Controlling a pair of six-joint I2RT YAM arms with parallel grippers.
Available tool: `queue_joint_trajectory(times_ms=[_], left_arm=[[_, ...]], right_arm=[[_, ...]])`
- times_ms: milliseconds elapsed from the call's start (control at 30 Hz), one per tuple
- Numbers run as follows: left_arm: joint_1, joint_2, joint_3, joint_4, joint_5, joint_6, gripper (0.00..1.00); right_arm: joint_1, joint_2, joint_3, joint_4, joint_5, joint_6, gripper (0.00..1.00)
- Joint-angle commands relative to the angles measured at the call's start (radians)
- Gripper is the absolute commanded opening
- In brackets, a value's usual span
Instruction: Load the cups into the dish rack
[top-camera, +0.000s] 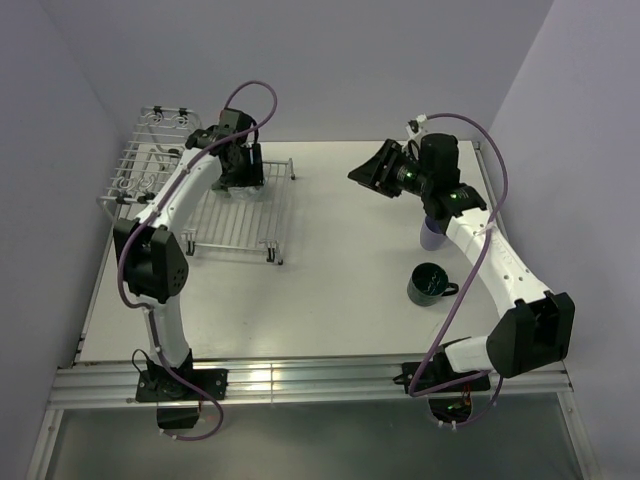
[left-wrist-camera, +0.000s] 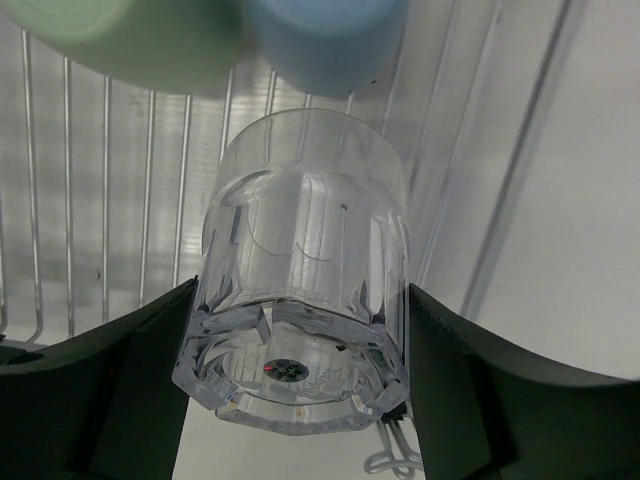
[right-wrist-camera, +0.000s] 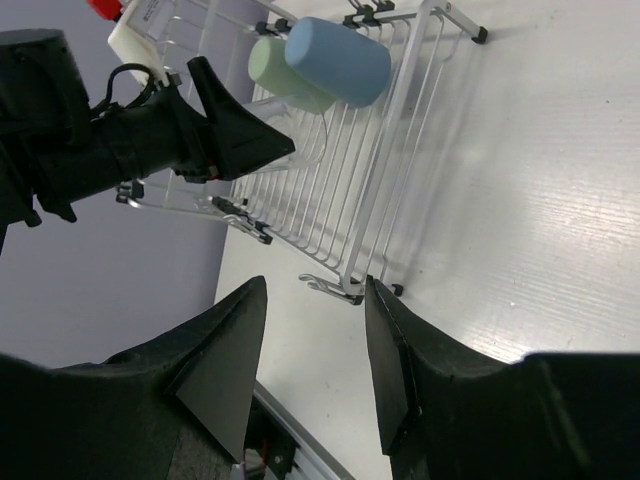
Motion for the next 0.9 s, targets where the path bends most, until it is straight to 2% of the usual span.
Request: queue_joint_trajectory(times_ms=[0, 567, 867], left_arm=[[0.002, -0.01, 0.049, -0.029, -0.101, 0.019, 0.0], [0.083, 0.108, 0.043, -0.037, -0.165, 0.005, 0.02], [0.108, 0.15, 0.059, -0.041, -0.197, 0.005, 0.08]], right_arm=[[0.01, -0.013, 0.035, -0.002, 0.021, -0.04, 0.52], [0.03, 0.048, 0.014, 0.015, 0.007, -0.054, 0.51], [0.038, 0.067, 0.015, 0.021, 0.009, -0.053, 0.5]])
